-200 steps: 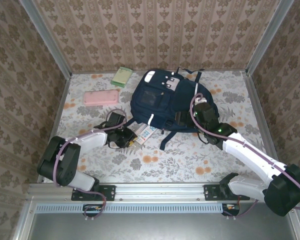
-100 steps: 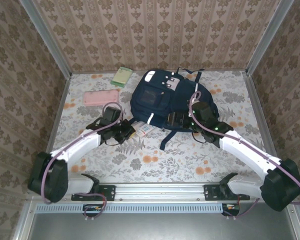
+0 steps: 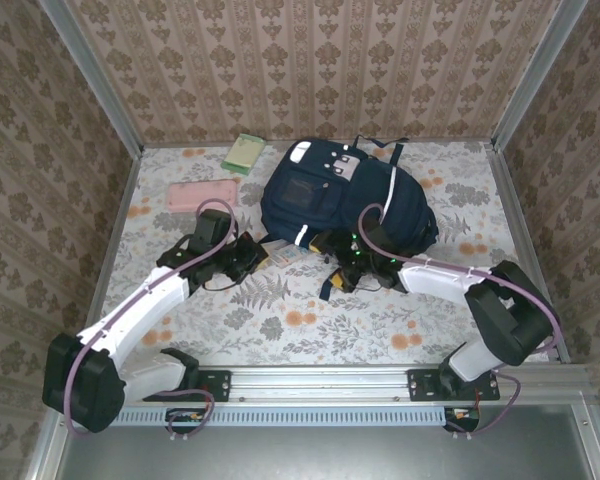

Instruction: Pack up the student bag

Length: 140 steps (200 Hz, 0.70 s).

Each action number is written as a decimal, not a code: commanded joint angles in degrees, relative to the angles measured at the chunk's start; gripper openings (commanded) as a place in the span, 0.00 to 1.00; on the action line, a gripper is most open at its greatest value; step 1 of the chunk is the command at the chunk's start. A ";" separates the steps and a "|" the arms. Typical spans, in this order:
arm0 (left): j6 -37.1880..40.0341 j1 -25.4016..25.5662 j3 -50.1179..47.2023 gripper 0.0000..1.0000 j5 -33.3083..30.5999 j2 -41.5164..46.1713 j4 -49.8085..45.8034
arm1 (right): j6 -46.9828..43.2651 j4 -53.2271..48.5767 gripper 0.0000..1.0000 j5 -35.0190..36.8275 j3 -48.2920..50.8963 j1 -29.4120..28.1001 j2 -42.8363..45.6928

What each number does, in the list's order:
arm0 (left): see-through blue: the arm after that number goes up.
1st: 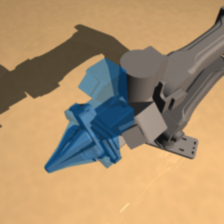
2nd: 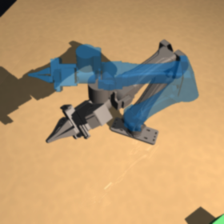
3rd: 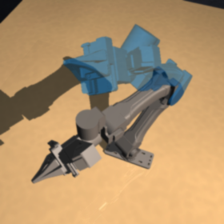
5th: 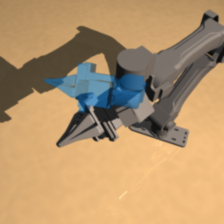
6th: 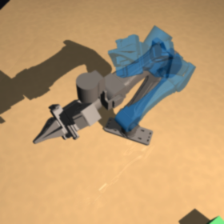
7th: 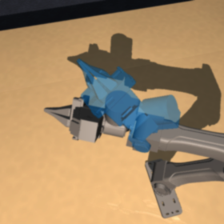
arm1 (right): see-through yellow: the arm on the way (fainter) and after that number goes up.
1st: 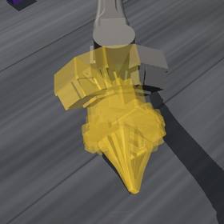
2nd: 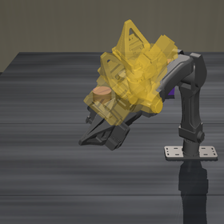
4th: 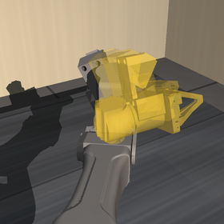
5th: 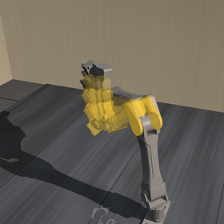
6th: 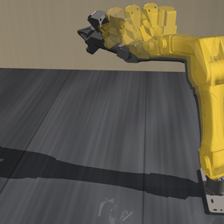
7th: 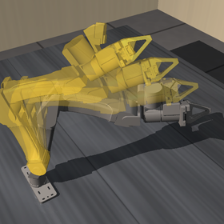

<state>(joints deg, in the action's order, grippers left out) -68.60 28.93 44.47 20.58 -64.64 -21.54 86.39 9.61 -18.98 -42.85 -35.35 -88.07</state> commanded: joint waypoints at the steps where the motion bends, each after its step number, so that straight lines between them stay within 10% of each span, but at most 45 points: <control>1: -1.01 0.67 2.37 0.00 -0.01 1.79 0.43 | 12.11 4.54 1.00 -0.01 -3.75 -2.88 -2.77; 51: -2.92 2.59 1.83 0.00 0.03 3.39 1.47 | 15.42 14.09 0.98 2.85 -9.98 -3.93 -14.67; 104: -1.73 6.00 3.35 0.00 -4.41 8.92 -5.16 | 18.72 17.53 0.36 7.26 -7.37 -4.10 -15.73; 140: -0.38 6.14 4.46 0.00 -5.22 10.62 -7.50 | 16.35 9.95 0.21 8.95 -8.12 -4.11 -10.88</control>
<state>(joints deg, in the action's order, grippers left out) -70.67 34.89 45.98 16.97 -55.81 -26.50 102.65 24.71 -14.09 -51.31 -39.94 -102.39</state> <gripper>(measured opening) 0.042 0.262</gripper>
